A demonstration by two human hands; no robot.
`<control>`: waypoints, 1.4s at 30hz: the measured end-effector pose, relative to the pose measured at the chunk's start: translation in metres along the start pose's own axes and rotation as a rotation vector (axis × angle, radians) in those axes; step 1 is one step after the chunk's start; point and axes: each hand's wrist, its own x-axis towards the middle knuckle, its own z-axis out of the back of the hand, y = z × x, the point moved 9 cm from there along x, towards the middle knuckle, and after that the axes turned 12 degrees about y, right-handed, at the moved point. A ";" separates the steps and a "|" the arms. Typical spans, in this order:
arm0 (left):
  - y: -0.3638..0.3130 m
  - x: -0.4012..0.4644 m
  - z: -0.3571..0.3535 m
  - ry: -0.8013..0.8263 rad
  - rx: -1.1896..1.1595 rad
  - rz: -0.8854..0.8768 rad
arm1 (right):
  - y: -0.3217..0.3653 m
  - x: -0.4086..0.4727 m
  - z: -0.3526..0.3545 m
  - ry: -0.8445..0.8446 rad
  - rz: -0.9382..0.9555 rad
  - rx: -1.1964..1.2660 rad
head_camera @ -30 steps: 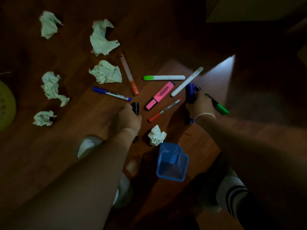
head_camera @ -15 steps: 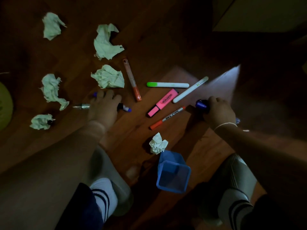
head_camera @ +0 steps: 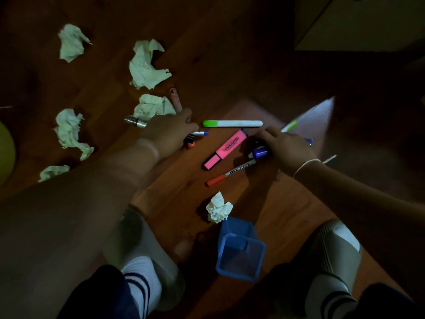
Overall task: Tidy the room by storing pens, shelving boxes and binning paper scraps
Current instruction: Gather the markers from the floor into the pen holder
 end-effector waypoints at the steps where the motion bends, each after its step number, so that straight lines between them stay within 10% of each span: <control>1: -0.001 0.001 -0.002 0.011 0.020 0.005 | -0.003 -0.002 -0.003 0.000 -0.033 -0.038; 24: -0.051 0.005 -0.005 0.062 -0.317 -0.045 | 0.021 0.052 0.036 -0.075 -0.061 -0.070; 31: -0.074 0.020 -0.009 0.043 -0.320 -0.031 | -0.059 -0.010 0.030 -0.137 -0.265 0.297; 42: -0.073 0.018 -0.024 0.041 -0.395 -0.007 | 0.032 -0.036 -0.020 -0.077 0.280 0.000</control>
